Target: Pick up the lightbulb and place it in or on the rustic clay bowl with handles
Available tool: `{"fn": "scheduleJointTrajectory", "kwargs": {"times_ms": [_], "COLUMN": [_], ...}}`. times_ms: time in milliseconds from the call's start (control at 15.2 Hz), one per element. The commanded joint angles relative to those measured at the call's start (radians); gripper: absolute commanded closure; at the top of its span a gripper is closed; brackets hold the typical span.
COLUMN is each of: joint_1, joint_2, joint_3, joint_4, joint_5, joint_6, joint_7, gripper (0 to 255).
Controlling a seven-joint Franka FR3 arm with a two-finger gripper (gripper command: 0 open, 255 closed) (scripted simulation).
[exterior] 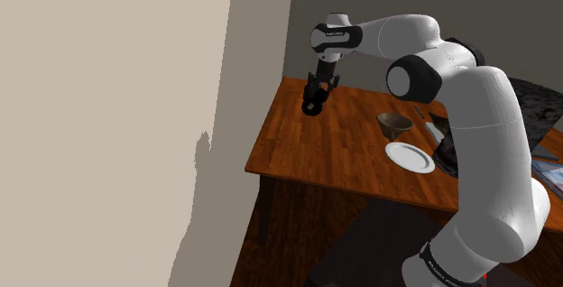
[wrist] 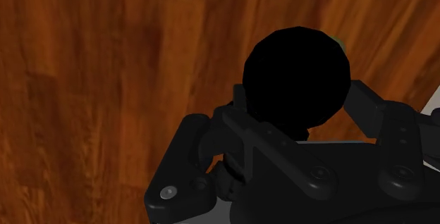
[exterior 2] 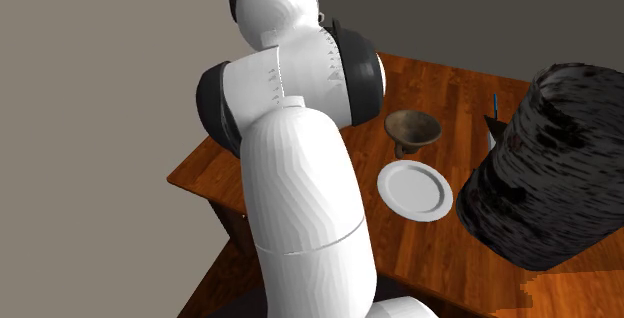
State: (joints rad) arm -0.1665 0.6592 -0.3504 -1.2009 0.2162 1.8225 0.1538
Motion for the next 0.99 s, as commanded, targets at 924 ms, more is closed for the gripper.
{"fn": "scheduleJointTrajectory", "kwargs": {"times_ms": [924], "joint_1": [-0.082], "joint_2": [-0.172], "joint_3": [-0.056], "joint_4": [-0.181], "joint_5": [-0.026], "joint_6": [0.006], "joint_7": [-0.158], "gripper": [255]}}
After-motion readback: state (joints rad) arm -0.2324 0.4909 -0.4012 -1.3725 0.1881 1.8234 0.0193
